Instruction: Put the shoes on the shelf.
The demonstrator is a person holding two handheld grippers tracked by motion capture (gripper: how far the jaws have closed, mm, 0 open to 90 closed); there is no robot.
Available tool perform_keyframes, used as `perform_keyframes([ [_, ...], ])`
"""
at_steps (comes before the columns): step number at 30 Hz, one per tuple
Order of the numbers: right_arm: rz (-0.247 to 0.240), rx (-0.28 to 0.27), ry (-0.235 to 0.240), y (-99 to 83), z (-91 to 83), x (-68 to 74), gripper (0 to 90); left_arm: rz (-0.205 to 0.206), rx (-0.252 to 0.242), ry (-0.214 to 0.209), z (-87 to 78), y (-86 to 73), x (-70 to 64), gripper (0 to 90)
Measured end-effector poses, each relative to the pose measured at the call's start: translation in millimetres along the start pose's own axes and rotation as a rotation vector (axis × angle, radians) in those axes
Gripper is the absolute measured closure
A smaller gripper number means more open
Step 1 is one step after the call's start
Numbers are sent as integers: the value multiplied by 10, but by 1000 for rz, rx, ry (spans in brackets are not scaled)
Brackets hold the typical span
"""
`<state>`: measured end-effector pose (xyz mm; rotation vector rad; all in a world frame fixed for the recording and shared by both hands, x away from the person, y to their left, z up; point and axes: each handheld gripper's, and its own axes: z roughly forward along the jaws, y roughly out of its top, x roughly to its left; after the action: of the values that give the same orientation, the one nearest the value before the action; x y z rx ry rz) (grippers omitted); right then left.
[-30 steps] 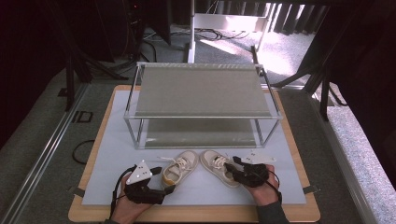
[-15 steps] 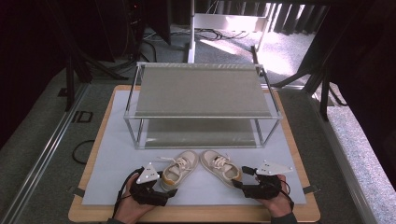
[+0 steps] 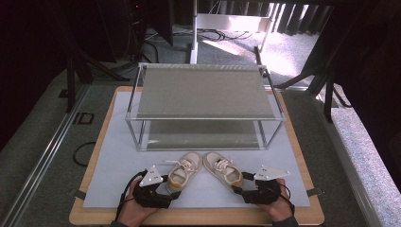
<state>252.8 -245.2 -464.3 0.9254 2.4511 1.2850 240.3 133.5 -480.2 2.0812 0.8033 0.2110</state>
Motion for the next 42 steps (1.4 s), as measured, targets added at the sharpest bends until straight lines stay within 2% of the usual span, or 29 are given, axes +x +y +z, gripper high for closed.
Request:
perform_keyframes([
  [8,-19,-4,17,21,28,58,351,17,-1,-25,62,34,-57,277],
  [15,-47,-20,75,39,47,127,389,31,0,-37,111,49,-106,277],
  [19,-50,-21,90,45,63,143,401,31,-2,-50,149,62,-129,276],
  [25,-63,-22,137,63,115,200,463,49,2,-71,231,101,-180,277],
  [30,-88,-11,144,86,177,260,491,48,-8,-101,275,115,-198,277],
  [35,-93,-6,149,101,188,266,492,46,-6,-98,279,122,-185,277],
  [38,-85,-25,136,106,132,227,487,38,-35,-94,199,125,-165,277],
  [42,-18,-90,100,150,58,149,467,2,-107,-89,52,200,-82,277],
])
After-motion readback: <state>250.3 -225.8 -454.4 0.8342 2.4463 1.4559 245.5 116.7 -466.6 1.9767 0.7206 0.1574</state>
